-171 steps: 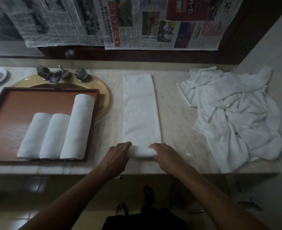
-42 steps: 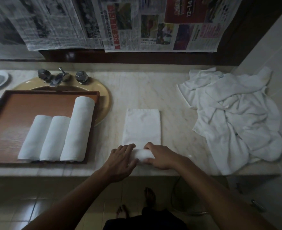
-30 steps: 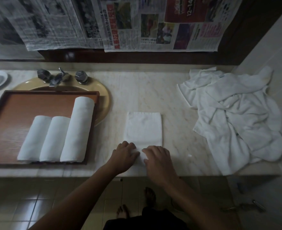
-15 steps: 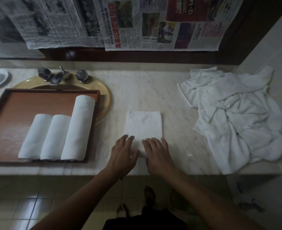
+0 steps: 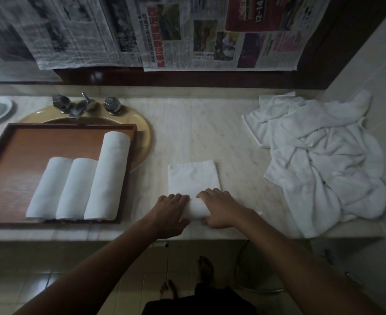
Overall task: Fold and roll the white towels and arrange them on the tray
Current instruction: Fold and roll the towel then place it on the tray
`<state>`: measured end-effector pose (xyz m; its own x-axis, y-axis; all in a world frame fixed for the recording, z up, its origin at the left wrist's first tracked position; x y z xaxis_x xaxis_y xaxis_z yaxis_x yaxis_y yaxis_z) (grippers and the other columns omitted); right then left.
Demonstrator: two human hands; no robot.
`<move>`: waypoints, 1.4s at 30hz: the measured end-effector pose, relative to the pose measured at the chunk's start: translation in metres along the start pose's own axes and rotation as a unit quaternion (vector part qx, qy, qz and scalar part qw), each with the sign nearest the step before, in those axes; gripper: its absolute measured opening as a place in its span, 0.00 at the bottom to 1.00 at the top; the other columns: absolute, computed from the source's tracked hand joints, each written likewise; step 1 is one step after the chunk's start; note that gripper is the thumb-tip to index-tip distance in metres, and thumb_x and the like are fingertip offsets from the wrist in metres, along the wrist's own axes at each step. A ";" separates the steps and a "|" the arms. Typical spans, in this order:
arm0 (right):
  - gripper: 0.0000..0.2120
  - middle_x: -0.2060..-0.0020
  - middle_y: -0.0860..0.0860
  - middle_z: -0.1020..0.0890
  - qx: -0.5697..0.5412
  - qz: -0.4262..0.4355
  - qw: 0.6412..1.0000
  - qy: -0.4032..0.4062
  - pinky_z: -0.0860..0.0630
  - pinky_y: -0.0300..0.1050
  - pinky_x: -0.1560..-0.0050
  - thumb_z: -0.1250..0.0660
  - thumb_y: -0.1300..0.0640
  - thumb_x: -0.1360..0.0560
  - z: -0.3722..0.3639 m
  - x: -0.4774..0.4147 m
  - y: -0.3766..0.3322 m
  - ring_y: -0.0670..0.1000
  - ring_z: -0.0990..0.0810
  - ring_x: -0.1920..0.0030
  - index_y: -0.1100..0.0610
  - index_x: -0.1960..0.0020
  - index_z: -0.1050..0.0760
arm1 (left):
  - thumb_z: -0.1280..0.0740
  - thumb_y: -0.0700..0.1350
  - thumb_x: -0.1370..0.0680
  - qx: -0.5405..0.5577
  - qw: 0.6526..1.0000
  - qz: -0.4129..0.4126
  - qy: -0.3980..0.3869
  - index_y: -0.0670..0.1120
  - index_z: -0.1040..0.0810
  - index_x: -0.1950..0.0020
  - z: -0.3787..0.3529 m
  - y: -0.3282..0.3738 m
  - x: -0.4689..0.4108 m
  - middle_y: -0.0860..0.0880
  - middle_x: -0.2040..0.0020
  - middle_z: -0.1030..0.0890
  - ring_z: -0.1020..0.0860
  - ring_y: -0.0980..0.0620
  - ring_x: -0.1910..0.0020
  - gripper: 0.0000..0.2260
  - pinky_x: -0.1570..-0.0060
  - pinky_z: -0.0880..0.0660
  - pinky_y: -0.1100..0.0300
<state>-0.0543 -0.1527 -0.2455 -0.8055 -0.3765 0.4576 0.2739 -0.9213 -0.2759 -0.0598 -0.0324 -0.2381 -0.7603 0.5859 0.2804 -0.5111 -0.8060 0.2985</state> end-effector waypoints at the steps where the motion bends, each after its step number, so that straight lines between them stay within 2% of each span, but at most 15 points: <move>1: 0.36 0.32 0.51 0.28 -0.011 0.003 1.000 -0.002 0.32 0.56 0.35 0.27 0.43 0.28 -0.002 0.005 -0.002 0.55 0.29 0.35 0.50 0.26 0.38 | 0.37 0.61 0.21 0.000 1.000 -0.007 -0.005 0.49 0.36 0.26 -0.003 0.001 0.003 0.49 0.34 0.25 0.26 0.48 0.40 0.28 0.35 0.29 0.48; 5: 0.35 0.34 0.50 0.27 -0.049 -0.018 0.999 0.014 0.33 0.52 0.36 0.25 0.44 0.28 0.001 0.024 -0.005 0.55 0.28 0.36 0.50 0.27 0.37 | 0.41 0.61 0.21 -0.003 1.000 -0.012 -0.021 0.48 0.33 0.32 -0.007 0.005 0.006 0.49 0.39 0.25 0.28 0.48 0.45 0.24 0.42 0.28 0.47; 8: 0.34 0.31 0.50 0.29 -0.021 -0.017 0.989 0.146 0.38 0.56 0.26 0.28 0.48 0.28 0.012 0.041 -0.010 0.55 0.31 0.30 0.50 0.26 0.36 | 0.42 0.61 0.21 0.002 0.999 0.008 -0.046 0.47 0.32 0.35 -0.005 0.002 0.001 0.49 0.41 0.26 0.30 0.48 0.47 0.21 0.42 0.29 0.46; 11: 0.33 0.29 0.53 0.28 -0.012 0.003 0.970 0.241 0.37 0.64 0.25 0.29 0.58 0.30 0.003 0.063 -0.026 0.59 0.30 0.28 0.53 0.26 0.32 | 0.38 0.59 0.19 0.039 0.996 0.025 -0.079 0.47 0.32 0.34 -0.006 -0.004 -0.007 0.48 0.40 0.28 0.31 0.48 0.45 0.21 0.39 0.31 0.45; 15: 0.48 0.19 0.58 0.41 0.041 0.001 0.978 0.206 0.47 0.69 0.22 0.29 0.65 0.35 -0.021 0.061 -0.039 0.62 0.45 0.19 0.53 0.19 0.43 | 0.36 0.59 0.20 0.081 0.987 0.065 -0.124 0.46 0.33 0.28 -0.006 -0.012 -0.017 0.48 0.35 0.28 0.31 0.46 0.38 0.26 0.39 0.32 0.46; 18: 0.52 0.17 0.58 0.48 0.062 0.004 0.980 0.190 0.51 0.70 0.21 0.27 0.64 0.35 -0.022 0.048 -0.033 0.62 0.51 0.18 0.54 0.17 0.51 | 0.34 0.62 0.23 0.107 0.988 0.080 -0.080 0.49 0.36 0.24 -0.002 -0.016 -0.017 0.49 0.32 0.30 0.30 0.45 0.33 0.31 0.36 0.32 0.45; 22: 0.51 0.18 0.57 0.46 0.084 -0.002 0.981 0.173 0.54 0.67 0.20 0.25 0.59 0.31 -0.012 0.029 -0.025 0.61 0.49 0.18 0.53 0.17 0.51 | 0.33 0.65 0.26 0.079 0.992 0.085 0.059 0.51 0.41 0.20 0.012 -0.010 0.000 0.50 0.25 0.34 0.34 0.46 0.28 0.39 0.29 0.35 0.45; 24: 0.52 0.18 0.55 0.47 0.078 -0.008 0.985 0.152 0.57 0.65 0.20 0.25 0.59 0.30 -0.006 0.019 -0.021 0.60 0.49 0.18 0.52 0.17 0.54 | 0.31 0.60 0.26 0.047 0.991 0.078 0.098 0.49 0.40 0.20 0.015 -0.002 0.008 0.48 0.25 0.34 0.35 0.45 0.26 0.39 0.28 0.34 0.44; 26: 0.48 0.20 0.54 0.40 0.075 -0.007 0.986 0.151 0.53 0.63 0.20 0.26 0.59 0.29 0.004 0.011 -0.018 0.59 0.43 0.20 0.51 0.18 0.51 | 0.27 0.53 0.27 0.022 0.990 0.069 0.124 0.47 0.38 0.22 0.015 0.004 0.013 0.46 0.25 0.33 0.35 0.43 0.26 0.37 0.29 0.32 0.41; 28: 0.42 0.26 0.53 0.33 0.081 -0.001 0.986 0.148 0.46 0.61 0.22 0.27 0.55 0.28 0.011 0.001 -0.015 0.58 0.35 0.26 0.51 0.20 0.45 | 0.23 0.49 0.30 0.008 0.989 0.058 0.136 0.46 0.35 0.25 0.016 0.008 0.014 0.45 0.27 0.32 0.34 0.42 0.27 0.37 0.31 0.30 0.41; 31: 0.38 0.31 0.53 0.29 0.080 0.004 0.992 0.103 0.37 0.59 0.29 0.28 0.49 0.28 0.016 -0.010 -0.013 0.56 0.31 0.32 0.51 0.23 0.41 | 0.19 0.51 0.33 -0.015 0.990 0.046 0.134 0.45 0.33 0.27 0.015 0.007 0.012 0.44 0.29 0.28 0.30 0.41 0.30 0.39 0.36 0.26 0.41; 33: 0.38 0.32 0.53 0.29 0.069 0.004 0.996 0.048 0.36 0.59 0.31 0.29 0.47 0.28 0.014 -0.014 -0.011 0.56 0.30 0.33 0.50 0.23 0.41 | 0.20 0.51 0.30 -0.027 0.991 0.039 0.123 0.46 0.32 0.27 0.013 0.004 0.010 0.45 0.30 0.26 0.26 0.41 0.32 0.35 0.36 0.26 0.41; 36: 0.39 0.30 0.53 0.29 0.049 0.001 0.999 0.001 0.36 0.58 0.31 0.29 0.46 0.28 0.006 -0.007 -0.005 0.56 0.31 0.32 0.50 0.22 0.42 | 0.29 0.53 0.22 -0.036 0.996 0.027 0.083 0.49 0.33 0.25 0.010 0.006 0.005 0.49 0.28 0.28 0.29 0.45 0.31 0.28 0.31 0.35 0.45; 38: 0.39 0.27 0.52 0.32 0.026 -0.007 0.999 0.024 0.40 0.58 0.27 0.30 0.48 0.27 0.008 0.004 -0.006 0.57 0.34 0.29 0.50 0.21 0.43 | 0.32 0.54 0.20 -0.038 0.997 0.025 0.062 0.50 0.33 0.25 0.012 0.007 0.002 0.50 0.28 0.28 0.30 0.47 0.31 0.25 0.31 0.37 0.46; 42: 0.39 0.25 0.54 0.32 0.022 -0.003 0.982 0.187 0.45 0.62 0.21 0.27 0.56 0.31 0.014 0.034 -0.023 0.59 0.35 0.24 0.54 0.22 0.37 | 0.34 0.55 0.19 0.018 0.998 0.055 0.010 0.51 0.32 0.24 0.021 -0.006 -0.010 0.51 0.28 0.27 0.30 0.48 0.31 0.24 0.32 0.36 0.47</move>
<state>-0.0807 -0.1456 -0.2120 -0.9418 -0.3161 0.1141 0.2839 -0.9301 -0.2332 -0.0408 -0.0315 -0.2231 -0.8191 0.4924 0.2943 -0.4100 -0.8614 0.3000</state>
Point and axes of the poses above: each hand's wrist, its own x-axis away from the middle knuckle, its own z-axis out of the back of the hand, y = z × x, the point moved 10 cm from there along -x, towards the middle knuckle
